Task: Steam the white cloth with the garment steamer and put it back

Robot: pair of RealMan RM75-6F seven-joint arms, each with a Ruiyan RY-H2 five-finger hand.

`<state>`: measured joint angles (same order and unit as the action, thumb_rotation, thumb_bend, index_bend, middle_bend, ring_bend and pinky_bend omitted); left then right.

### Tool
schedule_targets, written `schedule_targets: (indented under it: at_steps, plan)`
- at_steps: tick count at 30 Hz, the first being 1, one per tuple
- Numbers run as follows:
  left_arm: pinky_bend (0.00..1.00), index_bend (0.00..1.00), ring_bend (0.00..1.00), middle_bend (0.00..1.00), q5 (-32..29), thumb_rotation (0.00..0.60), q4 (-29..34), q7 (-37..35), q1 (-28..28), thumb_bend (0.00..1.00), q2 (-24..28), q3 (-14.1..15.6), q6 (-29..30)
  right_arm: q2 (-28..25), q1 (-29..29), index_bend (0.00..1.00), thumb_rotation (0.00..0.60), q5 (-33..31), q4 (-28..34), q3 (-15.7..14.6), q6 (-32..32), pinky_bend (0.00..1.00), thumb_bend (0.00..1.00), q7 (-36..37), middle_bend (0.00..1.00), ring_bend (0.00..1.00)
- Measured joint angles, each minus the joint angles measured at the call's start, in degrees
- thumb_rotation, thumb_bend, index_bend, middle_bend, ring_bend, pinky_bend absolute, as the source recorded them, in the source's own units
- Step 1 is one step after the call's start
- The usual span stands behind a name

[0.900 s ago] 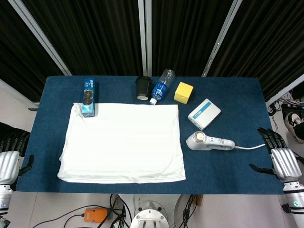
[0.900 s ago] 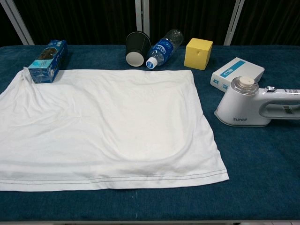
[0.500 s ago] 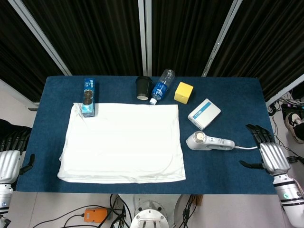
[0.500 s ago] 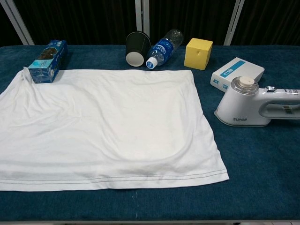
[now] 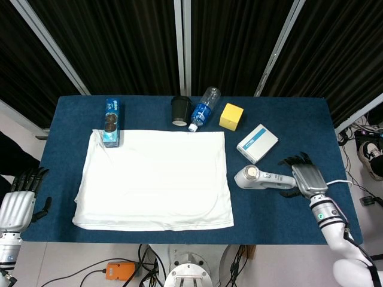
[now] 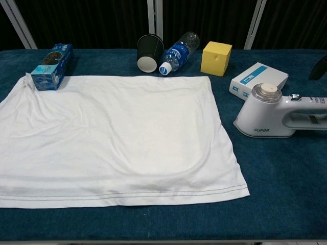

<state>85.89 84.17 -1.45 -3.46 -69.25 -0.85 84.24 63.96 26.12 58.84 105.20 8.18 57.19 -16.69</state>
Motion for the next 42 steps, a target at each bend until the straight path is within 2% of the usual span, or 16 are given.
schedule_targets:
  at_steps: [5,14,25,42]
  plan:
    - [0.00,0.09,0.00,0.07,-0.1,0.600,-0.5,-0.3,-0.3,0.39,-0.2,0.0,-0.6,2.3,4.0,0.42,0.600,-7.8,-0.2,0.2,-1.8,0.04,0.05,-6.2,0.38,0.28]
    - [0.00,0.09,0.00,0.07,-0.4,0.600,-1.2,-0.9,-0.6,0.39,-0.4,0.0,-1.2,5.6,7.7,0.52,0.600,-13.9,-2.0,-0.6,-1.7,0.04,0.06,-10.5,0.51,0.46]
    - [0.00,0.09,0.00,0.07,-0.6,0.600,-1.5,-1.0,-0.7,0.39,-0.7,0.2,-1.6,6.6,9.5,0.56,0.600,-16.6,-3.2,-1.3,-1.9,0.04,0.05,-10.8,0.55,0.52]
    - [0.00,0.09,0.00,0.07,-0.9,0.600,-2.6,-1.6,-0.7,0.39,-1.7,0.5,-2.2,8.1,9.8,0.60,0.600,-17.5,-5.2,-2.6,-3.8,0.04,0.06,-6.3,0.60,0.57]
